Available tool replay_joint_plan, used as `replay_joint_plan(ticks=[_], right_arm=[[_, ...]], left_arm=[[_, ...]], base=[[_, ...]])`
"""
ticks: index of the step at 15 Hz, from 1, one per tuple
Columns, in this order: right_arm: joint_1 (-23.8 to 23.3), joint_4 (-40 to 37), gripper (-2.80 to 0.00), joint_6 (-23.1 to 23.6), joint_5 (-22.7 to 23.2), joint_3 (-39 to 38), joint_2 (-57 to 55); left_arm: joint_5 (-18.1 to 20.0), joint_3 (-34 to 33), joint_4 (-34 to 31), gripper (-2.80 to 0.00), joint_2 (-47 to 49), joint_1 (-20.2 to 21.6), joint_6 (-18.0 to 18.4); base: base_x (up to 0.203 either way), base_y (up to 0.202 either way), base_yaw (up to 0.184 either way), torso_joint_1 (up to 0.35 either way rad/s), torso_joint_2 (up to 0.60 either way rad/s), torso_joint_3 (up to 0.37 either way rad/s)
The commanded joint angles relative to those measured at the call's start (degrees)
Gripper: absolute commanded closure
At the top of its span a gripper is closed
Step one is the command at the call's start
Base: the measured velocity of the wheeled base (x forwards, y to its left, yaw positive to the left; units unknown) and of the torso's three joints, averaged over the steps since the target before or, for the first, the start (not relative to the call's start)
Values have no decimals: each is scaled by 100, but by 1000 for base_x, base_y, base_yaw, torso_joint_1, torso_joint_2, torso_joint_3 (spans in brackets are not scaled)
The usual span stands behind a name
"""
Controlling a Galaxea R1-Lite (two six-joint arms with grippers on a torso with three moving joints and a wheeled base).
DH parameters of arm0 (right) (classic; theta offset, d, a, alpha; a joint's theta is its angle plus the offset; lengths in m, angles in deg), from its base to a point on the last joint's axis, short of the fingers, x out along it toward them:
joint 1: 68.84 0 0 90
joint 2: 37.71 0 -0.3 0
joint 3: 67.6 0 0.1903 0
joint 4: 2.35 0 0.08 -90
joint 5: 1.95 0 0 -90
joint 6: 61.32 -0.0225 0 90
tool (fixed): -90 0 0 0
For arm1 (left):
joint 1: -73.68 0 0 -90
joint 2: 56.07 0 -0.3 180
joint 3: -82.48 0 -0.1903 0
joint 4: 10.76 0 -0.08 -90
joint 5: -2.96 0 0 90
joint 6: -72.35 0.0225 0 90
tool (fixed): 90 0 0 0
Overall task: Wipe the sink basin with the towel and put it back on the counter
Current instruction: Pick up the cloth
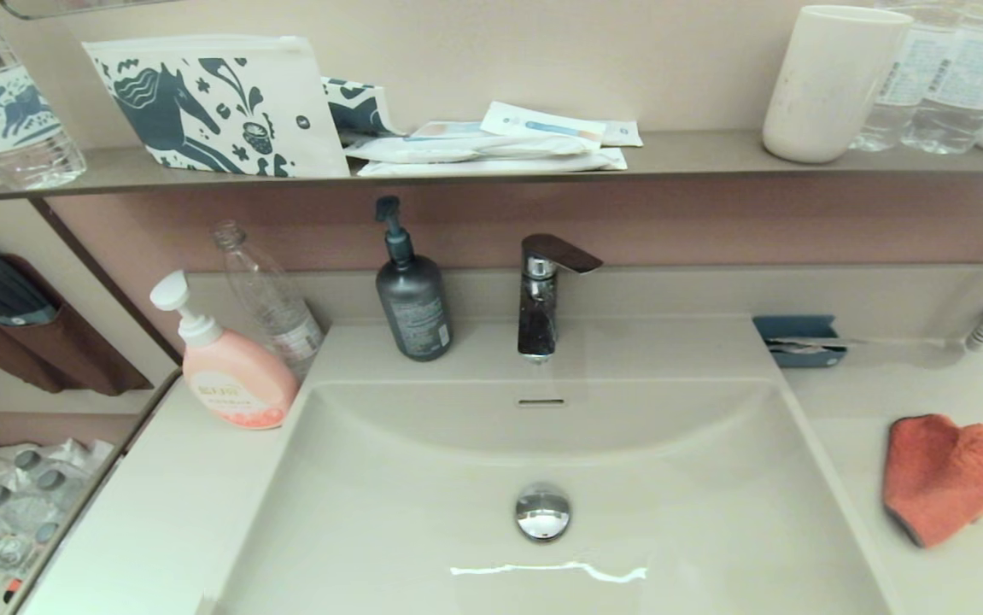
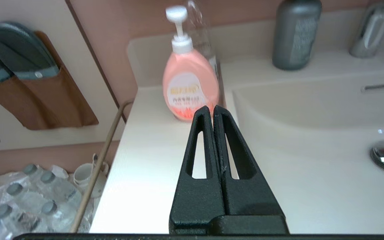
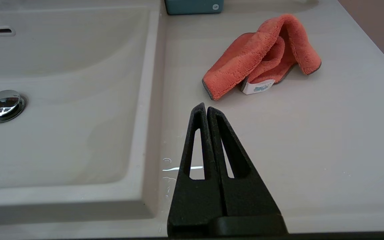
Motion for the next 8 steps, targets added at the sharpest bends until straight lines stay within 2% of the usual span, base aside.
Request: replay_joint_plan(ticks=[1, 3, 5, 8], right_arm=[[1, 1, 0, 0, -2, 0, 243], [1, 1, 0, 0, -2, 0, 1141], [1, 1, 0, 0, -2, 0, 1541], [1, 1, 0, 0, -2, 0, 798]], left_arm=[[63, 23, -821, 0, -823, 4, 0], [138, -62, -965, 0, -863, 4, -65], [316, -299, -967, 0, -863, 4, -98], [472, -311, -1198, 0, -858, 4, -411]], base=[[0, 0, 0, 0, 0, 0], [0, 0, 0, 0, 0, 0], [0, 0, 0, 0, 0, 0], [0, 0, 0, 0, 0, 0]])
